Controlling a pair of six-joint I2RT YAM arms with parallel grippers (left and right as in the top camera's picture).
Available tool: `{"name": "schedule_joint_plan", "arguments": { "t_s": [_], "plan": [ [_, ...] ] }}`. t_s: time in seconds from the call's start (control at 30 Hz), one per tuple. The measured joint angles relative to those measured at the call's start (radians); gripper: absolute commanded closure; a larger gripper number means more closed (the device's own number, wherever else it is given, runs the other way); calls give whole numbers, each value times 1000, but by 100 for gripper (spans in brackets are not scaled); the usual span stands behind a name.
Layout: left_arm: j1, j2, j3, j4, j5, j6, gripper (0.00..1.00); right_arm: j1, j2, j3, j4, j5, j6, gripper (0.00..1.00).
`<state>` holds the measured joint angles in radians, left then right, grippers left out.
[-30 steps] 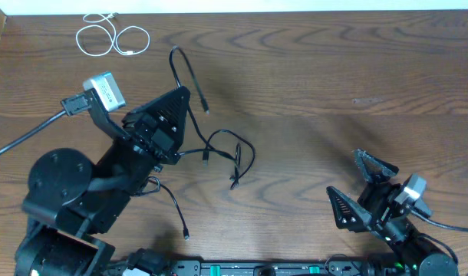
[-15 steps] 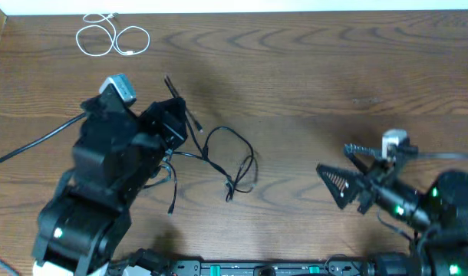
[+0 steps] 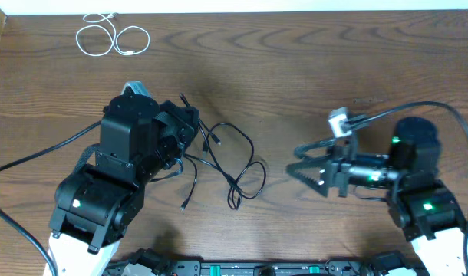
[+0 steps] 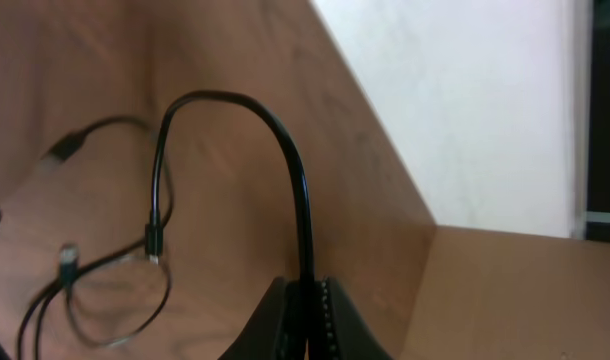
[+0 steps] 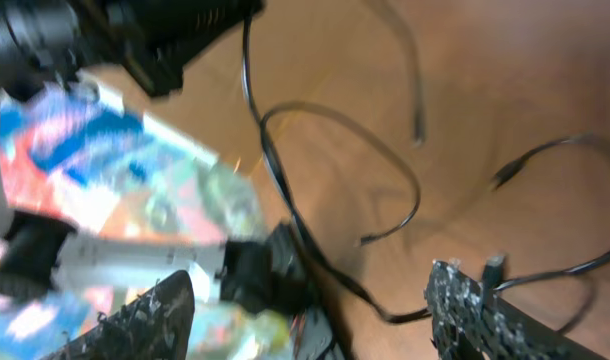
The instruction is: Untangle cables
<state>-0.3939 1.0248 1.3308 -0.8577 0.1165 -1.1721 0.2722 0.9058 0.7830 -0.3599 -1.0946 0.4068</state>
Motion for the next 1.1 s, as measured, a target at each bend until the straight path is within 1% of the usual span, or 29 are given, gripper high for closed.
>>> {"name": "schedule_joint_plan", "arguments": {
  "t_s": [0.13, 0.2, 0.33, 0.4, 0.5, 0.57, 0.63, 0.67, 0.73, 0.8, 0.93, 1.03, 1.07, 1.1],
  "plan": [
    [0, 0, 0, -72, 46, -9, 92, 146, 40, 0, 17, 103, -12, 34],
    [0, 1, 0, -99, 62, -10, 93, 222, 66, 0, 48, 158, -17, 39],
    [0, 8, 0, -131, 75, -10, 92, 351, 126, 1, 135, 243, -11, 45],
    [0, 16, 0, -141, 81, -10, 93, 396, 154, 1, 157, 280, -5, 45],
    [0, 27, 0, -153, 97, -11, 93, 444, 189, 1, 159, 344, -4, 52],
    [0, 31, 0, -155, 109, -10, 93, 472, 211, 1, 161, 389, 0, 55],
    [0, 32, 0, -157, 120, -10, 93, 491, 233, 1, 168, 420, 2, 55],
    [0, 33, 0, -157, 122, -10, 93, 498, 243, 1, 175, 429, 2, 56],
    [0, 33, 0, -157, 126, -10, 93, 507, 268, 1, 187, 449, 2, 66],
    [0, 33, 0, -157, 127, -10, 93, 510, 276, 1, 189, 459, 5, 66],
    [0, 34, 0, -157, 129, -10, 92, 512, 279, 1, 211, 449, 4, 59],
    [0, 35, 0, -161, 117, -10, 93, 512, 278, 1, 239, 419, 2, 59],
    [0, 35, 0, -165, 109, -10, 93, 512, 279, 1, 243, 412, 2, 54],
    [0, 36, 0, -171, 102, -10, 93, 512, 279, 1, 243, 407, 5, 54]
  ]
}}
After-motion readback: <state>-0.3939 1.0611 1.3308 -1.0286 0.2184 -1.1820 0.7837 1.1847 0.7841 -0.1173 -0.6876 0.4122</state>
